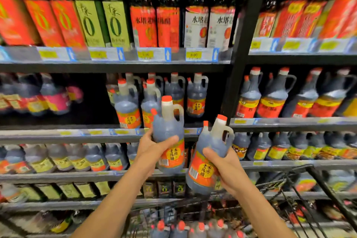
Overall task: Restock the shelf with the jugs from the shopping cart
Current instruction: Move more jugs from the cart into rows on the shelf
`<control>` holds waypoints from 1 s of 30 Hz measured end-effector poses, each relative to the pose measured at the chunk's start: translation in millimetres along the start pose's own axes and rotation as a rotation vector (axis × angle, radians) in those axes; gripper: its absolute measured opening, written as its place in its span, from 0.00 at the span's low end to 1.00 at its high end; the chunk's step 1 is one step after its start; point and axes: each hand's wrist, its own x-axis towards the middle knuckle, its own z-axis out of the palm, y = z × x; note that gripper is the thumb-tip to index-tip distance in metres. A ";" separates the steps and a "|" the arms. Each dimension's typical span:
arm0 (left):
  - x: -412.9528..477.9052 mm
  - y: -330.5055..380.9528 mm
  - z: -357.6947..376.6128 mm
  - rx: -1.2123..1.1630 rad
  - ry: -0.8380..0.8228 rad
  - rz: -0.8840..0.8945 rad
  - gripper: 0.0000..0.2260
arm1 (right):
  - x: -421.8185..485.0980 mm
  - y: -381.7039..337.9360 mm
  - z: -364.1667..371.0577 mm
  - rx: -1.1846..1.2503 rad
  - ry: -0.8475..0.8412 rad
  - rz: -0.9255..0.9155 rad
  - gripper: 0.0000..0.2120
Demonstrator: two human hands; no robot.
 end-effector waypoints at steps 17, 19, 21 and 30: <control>86.8 27.2 55.5 0.426 0.204 0.435 0.36 | 8.1 -2.0 -15.5 -0.058 0.037 -0.018 0.33; 90.8 21.2 60.6 0.435 0.250 0.406 0.38 | 7.9 -1.8 -16.6 -0.065 0.039 -0.017 0.32; 95.9 17.3 65.1 0.468 0.284 0.377 0.40 | 8.0 -1.5 -18.1 -0.069 0.035 -0.010 0.33; 117.6 4.1 74.6 0.572 0.349 0.273 0.45 | 9.2 -1.6 -25.8 -0.060 0.031 0.018 0.33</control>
